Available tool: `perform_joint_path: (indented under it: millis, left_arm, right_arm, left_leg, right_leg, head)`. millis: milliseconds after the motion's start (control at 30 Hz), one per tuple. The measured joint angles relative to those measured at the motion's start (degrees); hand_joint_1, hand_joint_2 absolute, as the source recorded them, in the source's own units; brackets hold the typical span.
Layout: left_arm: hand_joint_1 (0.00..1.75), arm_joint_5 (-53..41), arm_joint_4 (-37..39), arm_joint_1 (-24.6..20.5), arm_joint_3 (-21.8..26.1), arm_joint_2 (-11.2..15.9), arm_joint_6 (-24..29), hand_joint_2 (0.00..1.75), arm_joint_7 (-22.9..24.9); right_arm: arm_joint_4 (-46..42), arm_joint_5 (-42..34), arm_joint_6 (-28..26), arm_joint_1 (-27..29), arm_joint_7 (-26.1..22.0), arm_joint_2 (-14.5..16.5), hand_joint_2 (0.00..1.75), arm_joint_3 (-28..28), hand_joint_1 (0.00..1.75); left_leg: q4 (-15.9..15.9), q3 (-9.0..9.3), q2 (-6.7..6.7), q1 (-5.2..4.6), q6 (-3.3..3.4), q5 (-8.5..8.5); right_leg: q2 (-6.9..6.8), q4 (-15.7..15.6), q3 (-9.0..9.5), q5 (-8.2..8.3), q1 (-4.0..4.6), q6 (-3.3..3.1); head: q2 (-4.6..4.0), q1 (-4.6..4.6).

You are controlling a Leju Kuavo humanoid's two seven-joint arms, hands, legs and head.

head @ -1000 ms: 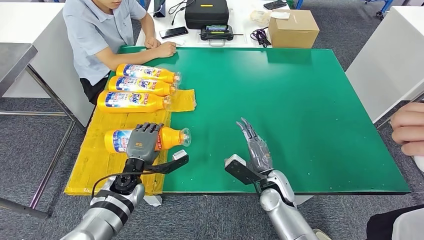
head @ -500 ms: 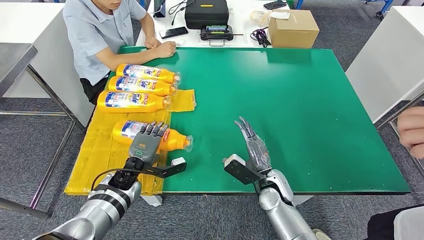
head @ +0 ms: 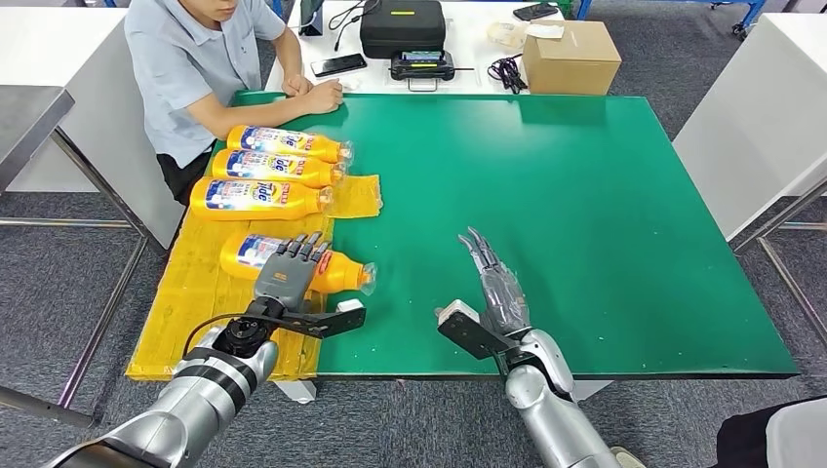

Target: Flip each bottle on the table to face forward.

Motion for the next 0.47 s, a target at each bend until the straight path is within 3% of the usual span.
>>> perform_joint_path:
  millis: [267, 467]
  left_arm:
    - [0.0, -0.9, -1.69, 1.6, -1.94, -0.06, 5.86, 1.75, 0.97]
    - [0.0, -2.53, -11.52, 6.78, -5.41, 0.07, 8.02, 1.75, 1.16]
  right_arm:
    - [0.0, 1.03, -0.58, 0.21, 0.08, 0.15, 1.75, -0.74, 0.0]
    - [-0.4, 1.42, -1.57, 1.78, 0.25, 0.13, 1.75, -1.46, 0.0]
  left_leg:
    - [0.0, 0.0, 0.0, 0.0, 0.0, 0.0]
    - [0.01, -0.14, -0.01, 0.0, 0.0, -0.01]
  right_leg:
    - [0.0, 0.0, -0.01, 0.0, 0.0, 0.0]
    - [0.0, 0.0, -0.12, -0.01, 0.0, 0.02]
  head:
    - [0.0, -0.01]
    - [0.0, -0.01]
